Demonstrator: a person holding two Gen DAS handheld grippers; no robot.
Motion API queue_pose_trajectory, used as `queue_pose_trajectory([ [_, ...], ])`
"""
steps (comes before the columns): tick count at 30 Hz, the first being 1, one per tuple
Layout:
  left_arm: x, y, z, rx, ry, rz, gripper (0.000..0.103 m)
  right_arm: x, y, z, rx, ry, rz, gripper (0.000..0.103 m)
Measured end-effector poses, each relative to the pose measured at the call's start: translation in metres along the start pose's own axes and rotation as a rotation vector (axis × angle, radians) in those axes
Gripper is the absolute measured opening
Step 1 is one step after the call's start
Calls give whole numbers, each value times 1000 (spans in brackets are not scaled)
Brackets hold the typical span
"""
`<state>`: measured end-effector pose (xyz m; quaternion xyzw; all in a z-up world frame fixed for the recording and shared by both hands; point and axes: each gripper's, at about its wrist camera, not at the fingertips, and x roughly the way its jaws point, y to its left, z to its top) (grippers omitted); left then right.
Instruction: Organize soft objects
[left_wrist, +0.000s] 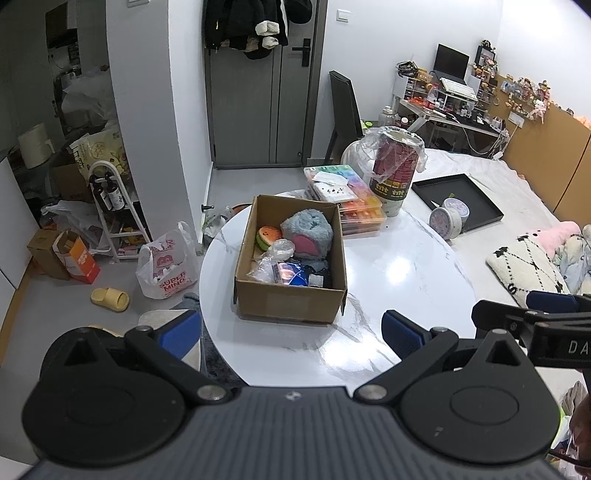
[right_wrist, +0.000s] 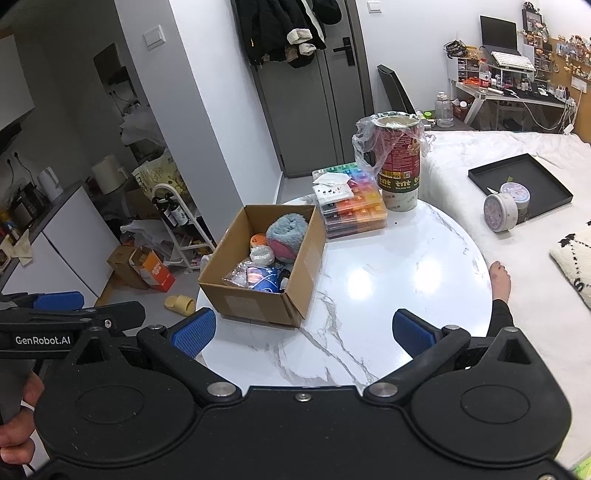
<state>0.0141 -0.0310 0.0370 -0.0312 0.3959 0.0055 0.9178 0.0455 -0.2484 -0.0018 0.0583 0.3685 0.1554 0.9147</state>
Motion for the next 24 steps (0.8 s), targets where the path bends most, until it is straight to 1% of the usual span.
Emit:
queue_pose_trajectory([
  [7,0,-2,-1,0,0,-5,103,-1,2,0,-15,0,-10,103],
  [15,1,-3,-6,0,10,-2,103,2,9,-4,-48,27,-12,103],
  [24,6,0,-10,4,10,-13,103,10,9,-7,-45,36,-18,103],
])
